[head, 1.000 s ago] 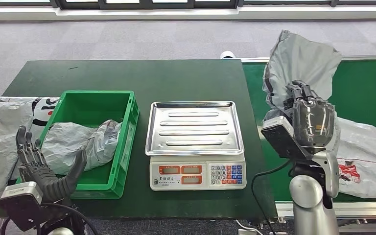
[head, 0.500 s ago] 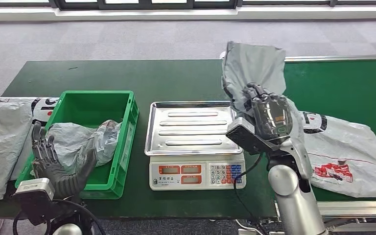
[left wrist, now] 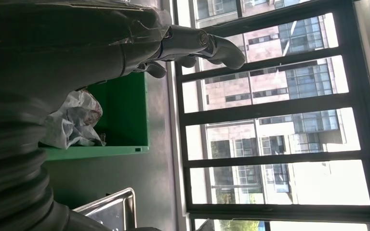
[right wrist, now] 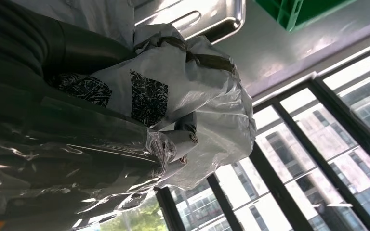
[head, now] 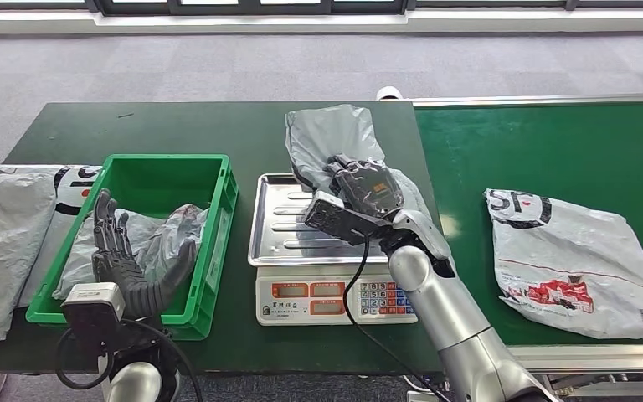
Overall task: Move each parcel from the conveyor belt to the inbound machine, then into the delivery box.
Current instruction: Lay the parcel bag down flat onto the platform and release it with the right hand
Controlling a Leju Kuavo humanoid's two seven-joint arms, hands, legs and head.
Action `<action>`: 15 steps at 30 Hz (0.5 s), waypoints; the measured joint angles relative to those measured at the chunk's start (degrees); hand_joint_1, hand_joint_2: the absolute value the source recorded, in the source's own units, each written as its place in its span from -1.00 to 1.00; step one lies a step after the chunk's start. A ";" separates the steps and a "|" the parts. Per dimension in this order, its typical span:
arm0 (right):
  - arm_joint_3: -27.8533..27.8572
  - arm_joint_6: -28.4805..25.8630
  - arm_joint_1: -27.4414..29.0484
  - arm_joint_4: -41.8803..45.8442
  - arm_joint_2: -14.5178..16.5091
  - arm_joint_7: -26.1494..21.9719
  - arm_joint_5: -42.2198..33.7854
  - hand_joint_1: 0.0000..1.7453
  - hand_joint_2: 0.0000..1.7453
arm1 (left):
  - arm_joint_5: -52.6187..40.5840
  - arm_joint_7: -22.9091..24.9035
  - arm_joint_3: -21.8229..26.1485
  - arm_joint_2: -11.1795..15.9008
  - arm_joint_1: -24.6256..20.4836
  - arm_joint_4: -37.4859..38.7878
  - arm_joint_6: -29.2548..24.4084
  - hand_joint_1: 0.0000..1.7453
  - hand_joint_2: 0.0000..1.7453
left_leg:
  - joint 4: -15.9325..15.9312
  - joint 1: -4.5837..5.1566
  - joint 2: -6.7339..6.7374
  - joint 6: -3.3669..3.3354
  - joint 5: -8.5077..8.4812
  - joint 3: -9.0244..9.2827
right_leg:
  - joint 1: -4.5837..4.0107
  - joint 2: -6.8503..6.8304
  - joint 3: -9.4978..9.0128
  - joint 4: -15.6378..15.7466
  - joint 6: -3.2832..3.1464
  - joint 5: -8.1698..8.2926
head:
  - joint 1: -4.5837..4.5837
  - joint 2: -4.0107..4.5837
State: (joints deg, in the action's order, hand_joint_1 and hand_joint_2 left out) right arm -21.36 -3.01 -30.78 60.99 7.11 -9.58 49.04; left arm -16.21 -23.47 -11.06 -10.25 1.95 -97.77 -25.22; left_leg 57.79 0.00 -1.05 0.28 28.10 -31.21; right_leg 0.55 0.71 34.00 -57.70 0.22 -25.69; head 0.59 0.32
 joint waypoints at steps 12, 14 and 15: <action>-1.91 -0.42 -1.35 -6.18 0.87 -1.82 -0.89 1.00 1.00 | 0.07 0.12 0.00 0.00 -0.41 0.51 -0.12 -1.00 1.00 | 0.00 0.00 -0.01 0.00 0.00 -0.04 | 0.00 -0.02 0.05 0.00 0.00 0.00 | 0.00 0.01; -1.91 -0.44 -1.40 -6.47 0.96 -1.82 -0.89 1.00 1.00 | 0.10 0.14 0.00 0.00 -0.41 0.51 -0.12 -1.00 1.00 | 0.00 0.00 -0.01 0.00 0.00 -0.04 | 0.00 -0.02 0.05 0.00 0.00 0.00 | -0.01 0.01; -1.91 -0.45 -1.43 -6.60 0.99 -1.82 -0.89 1.00 1.00 | 0.11 0.15 0.00 0.00 -0.41 0.51 -0.12 -1.00 1.00 | 0.00 0.00 -0.01 0.00 0.00 -0.04 | 0.00 -0.02 0.05 0.00 0.00 0.00 | -0.01 0.01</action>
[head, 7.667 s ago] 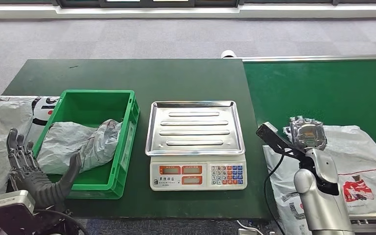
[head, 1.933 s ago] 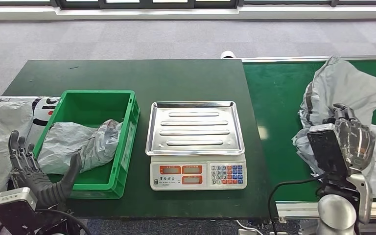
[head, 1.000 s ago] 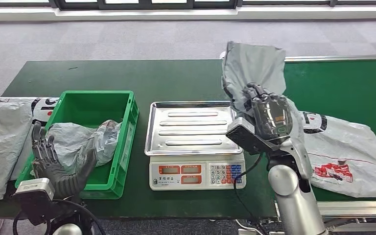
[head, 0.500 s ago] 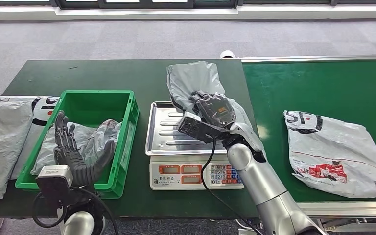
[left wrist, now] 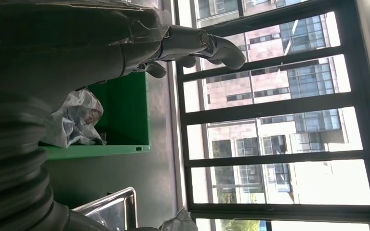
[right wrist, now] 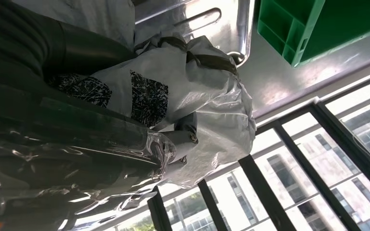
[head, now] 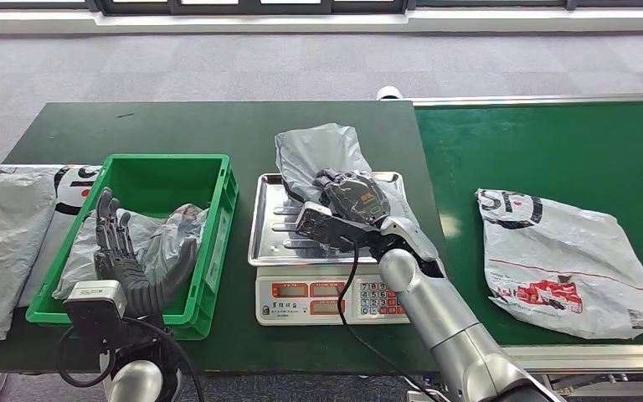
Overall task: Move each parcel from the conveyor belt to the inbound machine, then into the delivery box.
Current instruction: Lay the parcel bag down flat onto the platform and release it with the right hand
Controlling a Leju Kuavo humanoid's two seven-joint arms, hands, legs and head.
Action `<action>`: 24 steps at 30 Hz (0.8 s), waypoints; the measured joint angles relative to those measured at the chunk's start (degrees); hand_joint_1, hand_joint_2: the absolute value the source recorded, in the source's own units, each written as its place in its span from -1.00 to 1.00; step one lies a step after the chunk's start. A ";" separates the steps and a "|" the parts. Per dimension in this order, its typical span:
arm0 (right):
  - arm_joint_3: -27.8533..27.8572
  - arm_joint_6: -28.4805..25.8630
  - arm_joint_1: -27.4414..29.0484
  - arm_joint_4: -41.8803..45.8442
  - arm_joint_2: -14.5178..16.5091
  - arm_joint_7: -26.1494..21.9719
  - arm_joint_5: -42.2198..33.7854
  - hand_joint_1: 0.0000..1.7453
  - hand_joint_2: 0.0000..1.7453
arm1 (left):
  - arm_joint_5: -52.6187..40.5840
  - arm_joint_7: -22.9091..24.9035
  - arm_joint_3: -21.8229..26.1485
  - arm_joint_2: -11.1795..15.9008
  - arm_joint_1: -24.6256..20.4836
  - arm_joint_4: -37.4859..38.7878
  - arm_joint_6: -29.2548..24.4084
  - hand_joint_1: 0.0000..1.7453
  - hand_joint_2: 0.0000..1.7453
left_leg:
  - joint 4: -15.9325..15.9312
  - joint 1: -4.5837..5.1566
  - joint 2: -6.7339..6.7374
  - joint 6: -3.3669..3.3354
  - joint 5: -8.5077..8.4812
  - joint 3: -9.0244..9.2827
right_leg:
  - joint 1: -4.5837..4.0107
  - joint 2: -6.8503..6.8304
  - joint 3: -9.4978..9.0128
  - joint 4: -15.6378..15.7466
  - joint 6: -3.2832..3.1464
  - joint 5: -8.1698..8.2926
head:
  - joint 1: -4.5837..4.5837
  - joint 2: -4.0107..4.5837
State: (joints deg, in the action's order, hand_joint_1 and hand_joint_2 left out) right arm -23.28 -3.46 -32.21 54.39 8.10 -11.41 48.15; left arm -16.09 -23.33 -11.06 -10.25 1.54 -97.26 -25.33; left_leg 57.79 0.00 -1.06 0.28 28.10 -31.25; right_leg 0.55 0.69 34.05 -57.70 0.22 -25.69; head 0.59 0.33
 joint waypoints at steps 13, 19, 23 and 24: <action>-0.03 -0.03 -0.17 -0.81 0.09 -0.02 -0.01 1.00 1.00 | 0.03 0.01 0.00 0.00 -0.07 0.14 0.00 -1.00 1.00 | 0.00 0.00 0.00 0.00 0.00 -0.01 | 0.00 0.00 0.00 0.00 0.00 0.00 | 0.00 -0.01; -0.97 0.52 -0.17 -0.90 0.07 -0.69 -0.44 -0.08 1.00 | 0.03 0.09 0.00 0.00 -0.06 0.31 0.06 -1.00 1.00 | 0.00 0.00 0.00 0.00 0.00 0.00 | 0.00 0.00 0.01 0.00 0.00 0.00 | 0.00 -0.01; -1.03 1.02 -0.17 -1.50 0.07 -1.02 -1.93 -1.00 1.00 | 0.03 0.09 -0.07 0.00 -0.22 0.92 0.61 -1.00 1.00 | 0.00 0.00 0.02 0.00 0.00 0.00 | 0.00 0.01 0.03 0.00 0.00 0.00 | 0.00 -0.01; -1.03 1.22 -0.12 -1.62 0.05 -1.30 -2.50 -1.00 1.00 | 0.03 0.09 -0.15 0.00 -0.36 1.12 0.70 -1.00 1.00 | 0.00 0.00 0.03 0.00 0.00 0.00 | 0.00 0.02 0.03 0.00 0.00 0.00 | 0.00 0.00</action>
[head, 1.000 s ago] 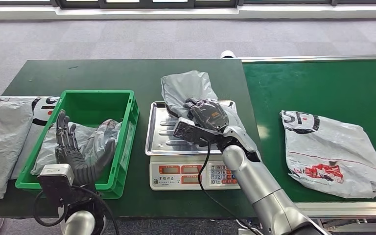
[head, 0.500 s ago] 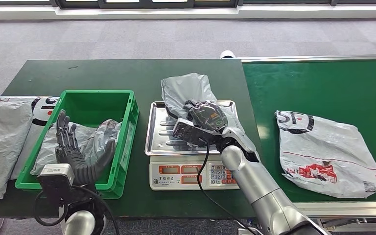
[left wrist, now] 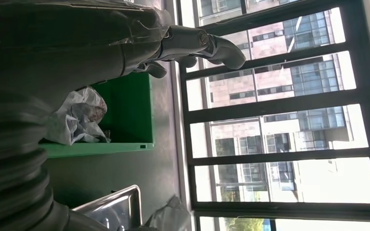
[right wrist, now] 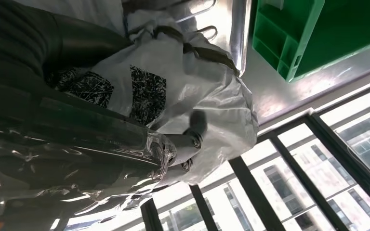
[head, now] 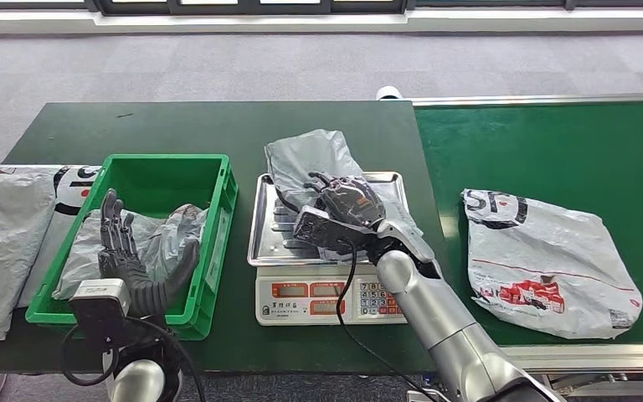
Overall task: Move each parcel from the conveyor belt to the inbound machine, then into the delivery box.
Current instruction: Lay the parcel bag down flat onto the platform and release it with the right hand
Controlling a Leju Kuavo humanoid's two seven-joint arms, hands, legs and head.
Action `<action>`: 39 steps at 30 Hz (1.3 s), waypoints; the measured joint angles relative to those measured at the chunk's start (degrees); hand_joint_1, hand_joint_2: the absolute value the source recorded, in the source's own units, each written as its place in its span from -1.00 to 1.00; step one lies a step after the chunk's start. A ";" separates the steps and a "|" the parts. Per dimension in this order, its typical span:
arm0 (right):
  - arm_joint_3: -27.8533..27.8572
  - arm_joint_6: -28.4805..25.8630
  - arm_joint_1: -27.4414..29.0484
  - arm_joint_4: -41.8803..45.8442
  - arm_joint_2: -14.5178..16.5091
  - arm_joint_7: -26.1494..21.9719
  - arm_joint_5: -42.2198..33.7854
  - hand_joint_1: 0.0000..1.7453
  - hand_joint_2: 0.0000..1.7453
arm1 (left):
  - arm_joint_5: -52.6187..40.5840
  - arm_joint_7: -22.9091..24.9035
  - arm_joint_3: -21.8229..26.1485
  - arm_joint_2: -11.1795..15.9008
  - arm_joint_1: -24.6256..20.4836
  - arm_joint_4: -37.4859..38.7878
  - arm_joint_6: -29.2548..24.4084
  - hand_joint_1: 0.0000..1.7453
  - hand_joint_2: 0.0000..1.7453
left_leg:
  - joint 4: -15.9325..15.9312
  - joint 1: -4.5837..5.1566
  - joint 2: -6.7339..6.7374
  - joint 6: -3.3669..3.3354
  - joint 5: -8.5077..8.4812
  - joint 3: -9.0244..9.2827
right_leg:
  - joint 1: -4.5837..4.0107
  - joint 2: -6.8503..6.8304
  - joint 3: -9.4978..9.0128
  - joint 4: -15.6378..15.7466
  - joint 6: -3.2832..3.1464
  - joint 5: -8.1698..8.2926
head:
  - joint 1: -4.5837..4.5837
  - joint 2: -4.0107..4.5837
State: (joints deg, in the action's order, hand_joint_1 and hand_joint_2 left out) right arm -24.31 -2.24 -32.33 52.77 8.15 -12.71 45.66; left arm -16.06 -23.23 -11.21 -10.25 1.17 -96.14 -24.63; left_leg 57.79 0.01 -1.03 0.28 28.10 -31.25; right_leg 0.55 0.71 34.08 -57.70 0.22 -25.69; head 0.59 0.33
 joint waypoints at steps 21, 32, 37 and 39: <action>3.25 -3.12 8.50 18.26 -6.83 -3.99 -9.25 -1.00 1.00 | 0.59 -1.08 -0.33 0.74 2.40 0.06 -1.64 -1.00 1.00 | 0.01 0.02 0.04 -0.02 0.03 -0.02 | 0.02 0.03 0.05 0.02 0.01 0.00 | -0.01 -0.01; 7.48 -9.40 14.13 27.57 -8.04 -8.05 -7.90 -1.00 1.00 | 0.57 -1.64 -0.33 1.03 3.70 -0.78 -1.95 -1.00 1.00 | 0.01 0.01 0.04 -0.01 0.03 -0.03 | 0.01 0.03 0.07 0.01 0.00 -0.01 | -0.01 -0.01; 8.06 -9.52 14.85 29.10 -8.11 -8.12 -7.85 -1.00 1.00 | 0.57 -1.64 -0.33 1.03 3.73 -0.90 -1.95 -1.00 1.00 | 0.01 0.02 0.05 -0.02 0.03 -0.02 | 0.02 0.04 0.05 0.01 0.00 0.00 | -0.01 0.00; 8.26 -9.53 15.06 29.49 -8.13 -8.13 -7.84 -1.00 1.00 | 0.57 -1.64 -0.33 1.03 3.73 -0.90 -1.95 -1.00 1.00 | 0.01 0.02 0.05 -0.02 0.03 -0.02 | 0.02 0.04 0.05 0.01 0.00 0.00 | -0.01 0.00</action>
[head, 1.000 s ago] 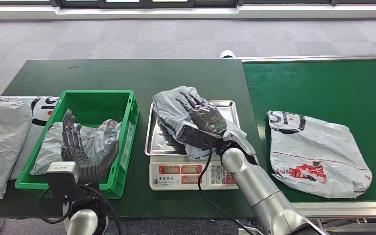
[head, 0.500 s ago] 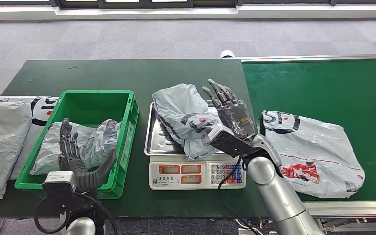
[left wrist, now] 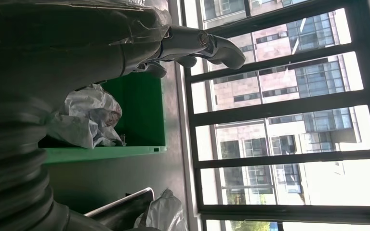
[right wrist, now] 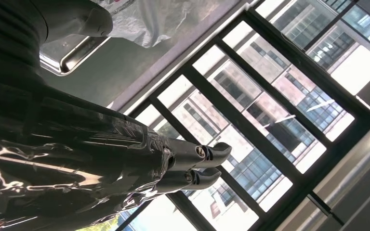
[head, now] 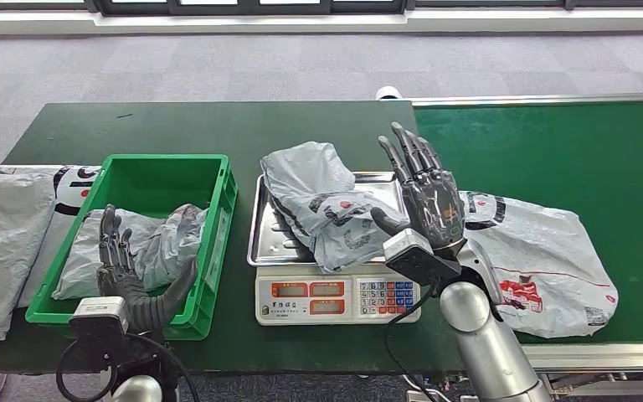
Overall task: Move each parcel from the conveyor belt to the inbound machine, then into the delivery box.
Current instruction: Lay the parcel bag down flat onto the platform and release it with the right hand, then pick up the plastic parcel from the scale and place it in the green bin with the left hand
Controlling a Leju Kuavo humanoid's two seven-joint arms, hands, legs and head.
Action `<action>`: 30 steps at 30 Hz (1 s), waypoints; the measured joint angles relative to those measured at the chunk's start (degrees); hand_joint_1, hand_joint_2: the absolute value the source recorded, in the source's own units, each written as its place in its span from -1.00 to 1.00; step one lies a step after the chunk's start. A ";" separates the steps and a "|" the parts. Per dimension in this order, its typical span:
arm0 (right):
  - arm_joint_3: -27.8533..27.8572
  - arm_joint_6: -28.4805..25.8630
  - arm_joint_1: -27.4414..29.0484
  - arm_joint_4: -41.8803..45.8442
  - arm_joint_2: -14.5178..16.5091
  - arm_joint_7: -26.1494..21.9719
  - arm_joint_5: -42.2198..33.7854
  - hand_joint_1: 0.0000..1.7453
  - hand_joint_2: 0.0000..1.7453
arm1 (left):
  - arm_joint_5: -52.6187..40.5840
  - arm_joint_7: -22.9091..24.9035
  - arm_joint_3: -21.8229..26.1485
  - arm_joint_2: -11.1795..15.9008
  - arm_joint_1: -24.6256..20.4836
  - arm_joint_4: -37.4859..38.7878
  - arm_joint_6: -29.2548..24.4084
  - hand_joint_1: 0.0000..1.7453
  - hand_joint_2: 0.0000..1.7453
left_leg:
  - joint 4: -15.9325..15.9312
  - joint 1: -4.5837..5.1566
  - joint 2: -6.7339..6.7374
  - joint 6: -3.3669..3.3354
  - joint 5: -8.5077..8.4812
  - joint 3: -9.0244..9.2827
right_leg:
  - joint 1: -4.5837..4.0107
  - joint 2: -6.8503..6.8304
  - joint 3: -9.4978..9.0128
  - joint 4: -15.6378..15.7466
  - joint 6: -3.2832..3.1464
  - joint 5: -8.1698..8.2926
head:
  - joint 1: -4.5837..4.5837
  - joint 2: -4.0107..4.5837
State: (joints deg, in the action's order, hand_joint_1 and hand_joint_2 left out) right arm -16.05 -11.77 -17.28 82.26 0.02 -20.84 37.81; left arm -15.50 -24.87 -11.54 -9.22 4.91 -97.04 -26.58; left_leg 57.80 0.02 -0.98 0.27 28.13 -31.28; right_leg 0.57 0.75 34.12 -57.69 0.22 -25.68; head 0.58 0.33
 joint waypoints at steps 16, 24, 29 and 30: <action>0.99 -19.65 3.13 7.33 -0.02 -9.30 -1.61 -1.00 1.00 | -0.02 -0.04 0.00 0.00 -0.20 0.05 -0.33 -1.00 1.00 | 0.00 0.00 0.00 0.00 0.02 -0.01 | 0.00 0.02 0.02 0.00 0.00 -0.01 | 0.00 -0.01; 2.67 -28.22 7.34 17.56 5.33 -18.60 7.05 -1.00 1.00 | -15.28 9.53 -5.12 -0.93 -14.48 9.27 13.41 -1.00 1.00 | 0.09 0.11 -0.60 -0.06 -0.33 -0.37 | 0.00 -0.64 0.21 0.04 0.01 0.11 | 0.02 -0.01; 2.58 -28.27 8.01 21.76 9.98 -19.12 6.44 -1.00 1.00 | -30.43 16.17 -14.20 -4.57 -32.02 26.30 18.61 -1.00 1.00 | 0.08 0.12 -0.15 -0.02 -0.49 -0.40 | 0.12 -0.23 0.30 0.02 0.04 0.54 | -0.01 -0.01; 2.60 -28.27 8.17 22.22 10.41 -19.12 6.09 -1.00 1.00 | -31.82 16.66 -15.46 -5.03 -34.14 29.11 18.98 -1.00 1.00 | 0.08 0.15 -0.05 -0.03 -0.49 -0.39 | 0.15 -0.11 0.34 0.02 0.06 0.57 | -0.02 -0.01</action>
State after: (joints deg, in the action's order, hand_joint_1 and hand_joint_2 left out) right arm -13.46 -40.04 -9.11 104.48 10.43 -39.97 43.90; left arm -47.31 -8.21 -27.00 -14.26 -29.23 -67.94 -7.60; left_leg 57.88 0.17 -1.03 0.23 27.64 -31.66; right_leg 0.72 0.64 34.46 -57.66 0.28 -25.12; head 0.56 0.32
